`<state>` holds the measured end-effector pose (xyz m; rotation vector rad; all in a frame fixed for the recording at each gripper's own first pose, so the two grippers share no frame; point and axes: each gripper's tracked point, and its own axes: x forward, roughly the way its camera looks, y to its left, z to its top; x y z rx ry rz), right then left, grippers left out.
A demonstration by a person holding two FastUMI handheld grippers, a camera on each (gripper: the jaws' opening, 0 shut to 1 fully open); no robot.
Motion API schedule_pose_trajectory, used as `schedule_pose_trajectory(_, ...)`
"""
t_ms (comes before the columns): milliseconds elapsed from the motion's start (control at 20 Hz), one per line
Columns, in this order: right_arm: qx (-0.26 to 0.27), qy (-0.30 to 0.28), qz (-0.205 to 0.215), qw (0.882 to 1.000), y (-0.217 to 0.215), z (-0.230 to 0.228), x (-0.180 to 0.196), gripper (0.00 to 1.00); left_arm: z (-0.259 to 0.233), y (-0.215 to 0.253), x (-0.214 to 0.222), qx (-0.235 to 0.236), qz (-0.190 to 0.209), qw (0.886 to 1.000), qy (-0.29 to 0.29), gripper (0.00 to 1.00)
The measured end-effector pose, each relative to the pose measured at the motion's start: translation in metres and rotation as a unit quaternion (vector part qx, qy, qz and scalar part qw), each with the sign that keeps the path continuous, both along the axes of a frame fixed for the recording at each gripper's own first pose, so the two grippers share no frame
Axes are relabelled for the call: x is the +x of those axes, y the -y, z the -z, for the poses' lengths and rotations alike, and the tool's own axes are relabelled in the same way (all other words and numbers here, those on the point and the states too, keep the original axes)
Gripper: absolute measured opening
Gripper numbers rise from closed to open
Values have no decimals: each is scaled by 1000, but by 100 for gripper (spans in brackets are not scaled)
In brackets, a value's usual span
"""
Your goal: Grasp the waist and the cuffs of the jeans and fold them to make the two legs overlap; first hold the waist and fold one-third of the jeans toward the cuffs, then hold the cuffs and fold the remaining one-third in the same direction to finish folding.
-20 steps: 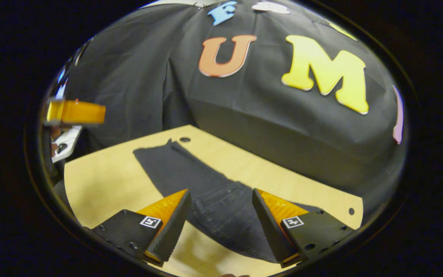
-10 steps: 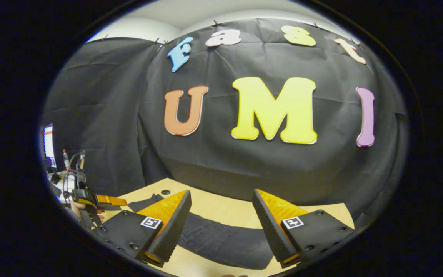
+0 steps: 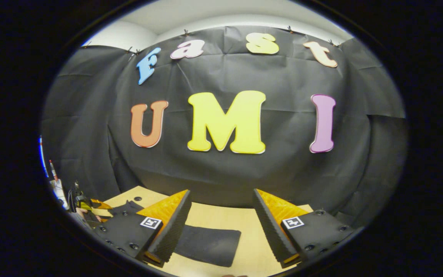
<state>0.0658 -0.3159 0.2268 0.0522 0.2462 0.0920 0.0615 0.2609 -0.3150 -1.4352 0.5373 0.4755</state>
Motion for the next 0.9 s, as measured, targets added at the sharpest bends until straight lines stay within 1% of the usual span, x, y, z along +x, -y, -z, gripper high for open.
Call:
schedule_pose_trajectory(350,-12,4,48,999,53,-10,-2,98,12,-18,37,-24,-33,999,16,98)
schedule_pose_trajectory(550,-15,4,77,997,80,-11,-4,97,18,-20,59,-37,-31,999,18,98)
schedule_pose_trajectory(650,-8,-1,88,996,91,-10,-4,98,17,-20,72,-45,-36,998,23,95)
schedule_pose_trajectory(750,-5,-4,100,995,101,-8,-4,98,22,-19,84,-51,-33,998,27,95)
schedule_pose_trajectory(800,-5,-5,103,995,107,-9,-5,98,23,-21,85,-49,-32,998,23,90)
schedule_pose_trajectory(850,-6,-5,107,994,112,-9,-6,98,31,-17,84,-48,-24,999,7,88)
schedule_pose_trajectory(900,-8,-4,110,994,115,-9,-6,97,44,-18,79,-40,-24,999,-15,62)
